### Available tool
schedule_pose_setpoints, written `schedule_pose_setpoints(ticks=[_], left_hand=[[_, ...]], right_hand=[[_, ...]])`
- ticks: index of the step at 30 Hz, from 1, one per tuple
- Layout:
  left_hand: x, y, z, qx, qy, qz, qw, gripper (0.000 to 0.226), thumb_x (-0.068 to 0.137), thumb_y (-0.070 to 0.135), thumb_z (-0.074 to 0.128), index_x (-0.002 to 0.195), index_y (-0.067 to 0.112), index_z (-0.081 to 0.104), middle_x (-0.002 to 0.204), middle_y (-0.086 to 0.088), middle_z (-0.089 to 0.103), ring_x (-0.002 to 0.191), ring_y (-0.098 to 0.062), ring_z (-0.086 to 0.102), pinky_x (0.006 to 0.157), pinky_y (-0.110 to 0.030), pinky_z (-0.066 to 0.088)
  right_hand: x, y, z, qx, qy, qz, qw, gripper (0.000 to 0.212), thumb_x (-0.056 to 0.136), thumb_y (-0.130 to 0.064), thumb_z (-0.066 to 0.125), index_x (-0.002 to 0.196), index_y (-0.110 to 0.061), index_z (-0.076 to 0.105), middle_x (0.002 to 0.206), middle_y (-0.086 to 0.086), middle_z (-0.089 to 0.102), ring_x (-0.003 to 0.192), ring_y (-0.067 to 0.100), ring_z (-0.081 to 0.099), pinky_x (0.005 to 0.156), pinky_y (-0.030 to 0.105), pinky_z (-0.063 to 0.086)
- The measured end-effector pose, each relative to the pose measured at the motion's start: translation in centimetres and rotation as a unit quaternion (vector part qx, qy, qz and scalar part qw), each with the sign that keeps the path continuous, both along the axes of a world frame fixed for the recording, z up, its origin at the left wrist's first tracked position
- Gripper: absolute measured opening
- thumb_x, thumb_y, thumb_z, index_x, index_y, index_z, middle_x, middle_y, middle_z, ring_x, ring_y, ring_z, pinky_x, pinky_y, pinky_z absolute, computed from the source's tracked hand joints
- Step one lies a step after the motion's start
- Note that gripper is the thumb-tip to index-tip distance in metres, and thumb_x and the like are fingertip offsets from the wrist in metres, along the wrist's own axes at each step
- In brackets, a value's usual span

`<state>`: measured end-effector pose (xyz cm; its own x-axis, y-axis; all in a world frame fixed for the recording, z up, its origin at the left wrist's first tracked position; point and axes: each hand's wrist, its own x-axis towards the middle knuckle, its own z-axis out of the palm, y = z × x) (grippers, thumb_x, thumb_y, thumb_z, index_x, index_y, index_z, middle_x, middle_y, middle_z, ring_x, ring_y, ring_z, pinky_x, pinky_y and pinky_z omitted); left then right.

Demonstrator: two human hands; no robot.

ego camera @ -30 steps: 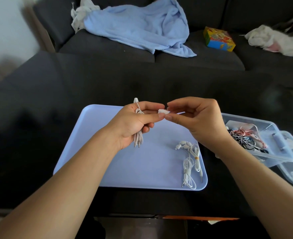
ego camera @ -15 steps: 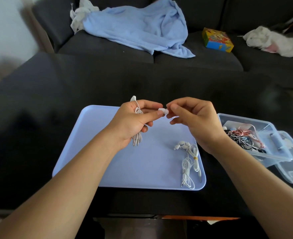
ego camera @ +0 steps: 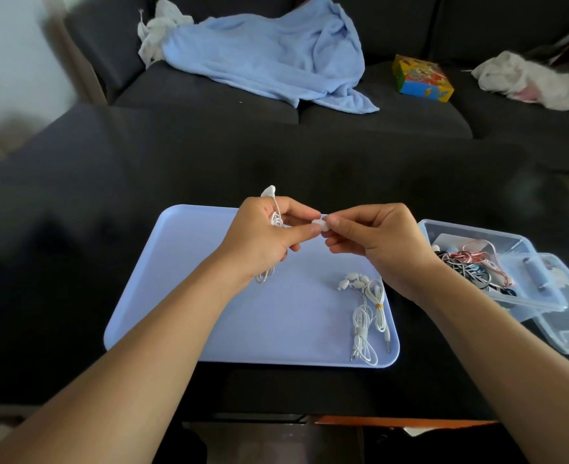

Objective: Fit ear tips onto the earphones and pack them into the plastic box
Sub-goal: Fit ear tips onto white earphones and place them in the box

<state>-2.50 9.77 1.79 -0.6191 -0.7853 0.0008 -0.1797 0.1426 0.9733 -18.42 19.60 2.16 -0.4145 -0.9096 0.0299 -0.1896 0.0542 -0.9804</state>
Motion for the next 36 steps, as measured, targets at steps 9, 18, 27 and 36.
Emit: schedule_pose_setpoints(ticks=[9,18,27,36], left_hand=[[-1.8,1.9,-1.4,-0.219,-0.162,-0.044,0.961,0.014,0.099,0.025,0.059,0.112,0.023,0.06,0.091,0.004,0.065,0.077,-0.01,0.063,0.06,-0.011,0.041],[-5.5,5.8,0.5,0.392,0.077,-0.095,0.912,0.031,0.102,0.013,0.047,0.127,0.001,0.061,0.116,-0.018,0.069,0.105,-0.027,0.067,0.076,-0.032,0.056],[-8.2,8.5,1.6,0.47,0.19,-0.166,0.846,0.069,0.102,0.054,0.035,0.148,0.002,0.038,0.126,-0.017,0.068,0.12,-0.027,0.064,0.11,-0.042,0.042],[-9.3,9.4,-0.4,0.027,-0.069,-0.142,0.987,0.02,0.1,0.03,0.056,0.113,0.024,0.069,0.11,0.004,0.071,0.107,-0.014,0.066,0.095,-0.038,0.054]], right_hand=[[-0.3,2.0,0.5,0.067,-0.063,0.0,0.996,0.016,0.091,-0.012,0.068,0.105,-0.009,0.075,0.093,0.012,0.077,0.088,0.026,0.075,0.076,0.028,0.061],[-1.6,5.1,1.3,0.072,0.097,-0.098,0.988,0.01,0.088,-0.021,0.075,0.086,-0.011,0.074,0.081,0.005,0.076,0.077,0.019,0.076,0.079,0.043,0.063],[-3.1,8.7,0.9,0.092,0.29,-0.054,0.951,0.015,0.085,-0.03,0.079,0.098,-0.026,0.073,0.082,-0.009,0.072,0.069,0.001,0.066,0.062,0.017,0.051],[-11.0,11.6,0.5,0.05,0.366,-0.204,0.907,0.005,0.092,-0.02,0.071,0.096,-0.018,0.073,0.085,-0.006,0.07,0.079,0.01,0.066,0.07,0.024,0.054]])
